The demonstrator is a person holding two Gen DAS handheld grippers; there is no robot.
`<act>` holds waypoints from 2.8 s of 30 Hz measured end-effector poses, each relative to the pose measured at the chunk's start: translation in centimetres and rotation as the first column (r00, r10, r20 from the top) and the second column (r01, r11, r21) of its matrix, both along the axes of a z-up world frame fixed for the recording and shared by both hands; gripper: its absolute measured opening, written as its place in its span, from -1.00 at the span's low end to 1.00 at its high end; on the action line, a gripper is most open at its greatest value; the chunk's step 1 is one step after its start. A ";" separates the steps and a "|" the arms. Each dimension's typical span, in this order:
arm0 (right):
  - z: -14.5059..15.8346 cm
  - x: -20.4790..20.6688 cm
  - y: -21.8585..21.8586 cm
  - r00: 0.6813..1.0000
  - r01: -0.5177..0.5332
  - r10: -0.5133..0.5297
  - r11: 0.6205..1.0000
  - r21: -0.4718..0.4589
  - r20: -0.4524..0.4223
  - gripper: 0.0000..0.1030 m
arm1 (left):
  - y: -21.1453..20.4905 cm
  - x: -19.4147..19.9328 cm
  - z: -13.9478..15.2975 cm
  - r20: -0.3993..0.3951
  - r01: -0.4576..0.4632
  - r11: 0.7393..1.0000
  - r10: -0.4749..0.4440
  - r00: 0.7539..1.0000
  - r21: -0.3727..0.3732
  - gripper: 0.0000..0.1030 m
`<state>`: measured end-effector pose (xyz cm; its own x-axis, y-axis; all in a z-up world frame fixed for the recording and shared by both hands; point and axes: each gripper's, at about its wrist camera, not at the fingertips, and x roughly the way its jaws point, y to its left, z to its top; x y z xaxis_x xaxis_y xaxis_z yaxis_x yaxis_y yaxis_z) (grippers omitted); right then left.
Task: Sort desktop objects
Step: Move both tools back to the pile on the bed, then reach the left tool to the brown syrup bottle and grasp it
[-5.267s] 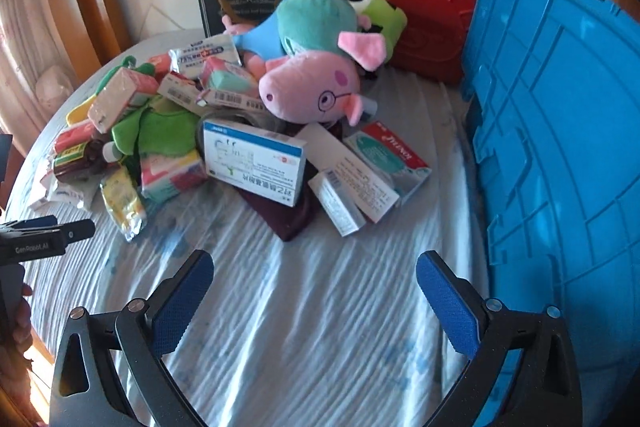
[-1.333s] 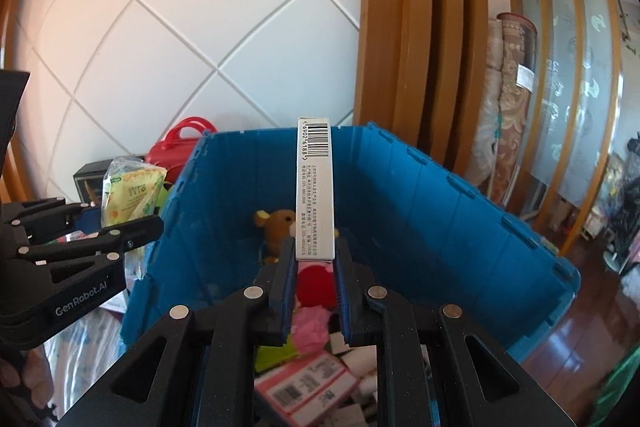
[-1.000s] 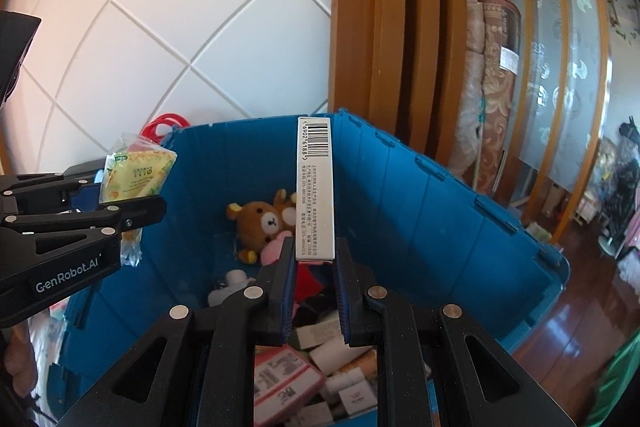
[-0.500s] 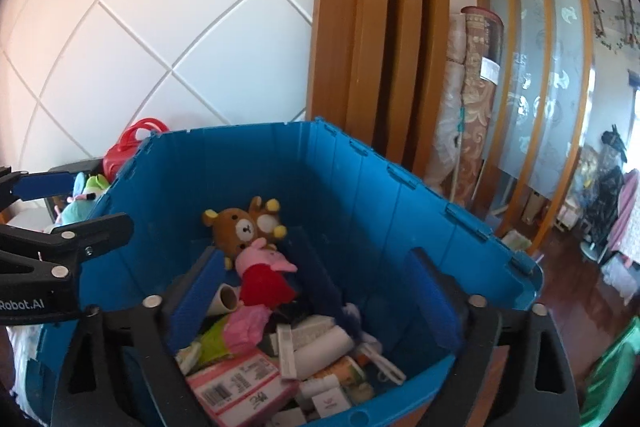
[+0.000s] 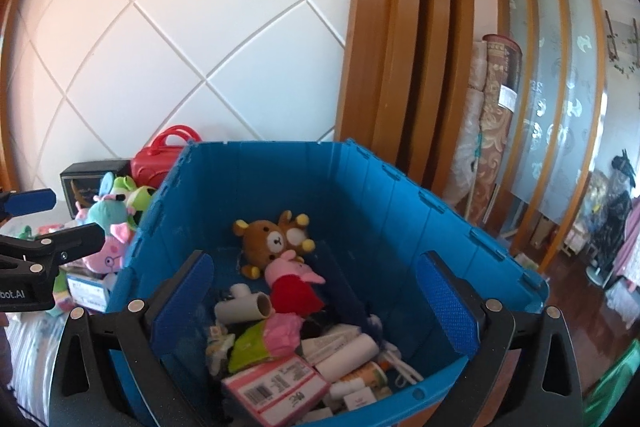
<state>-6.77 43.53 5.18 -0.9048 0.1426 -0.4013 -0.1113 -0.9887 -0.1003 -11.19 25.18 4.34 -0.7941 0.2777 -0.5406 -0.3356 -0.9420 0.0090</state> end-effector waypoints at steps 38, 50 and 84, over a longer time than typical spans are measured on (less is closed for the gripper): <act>-15.2 -10.8 -34.0 0.768 -0.507 0.488 0.859 -0.072 0.415 1.00 | -45.0 -1.2 -18.3 0.352 -0.628 0.756 0.647 0.676 -0.185 0.85; -20.3 -16.5 -36.3 0.721 -0.480 0.440 0.874 -0.071 0.535 1.00 | -45.9 -9.1 -25.0 0.449 -0.405 0.857 0.513 0.732 -0.320 0.85; -24.4 -16.3 -35.8 0.509 -0.511 0.589 0.794 -0.330 0.628 1.00 | -36.5 -6.4 -26.4 0.675 -0.467 0.884 0.362 0.643 -0.030 0.84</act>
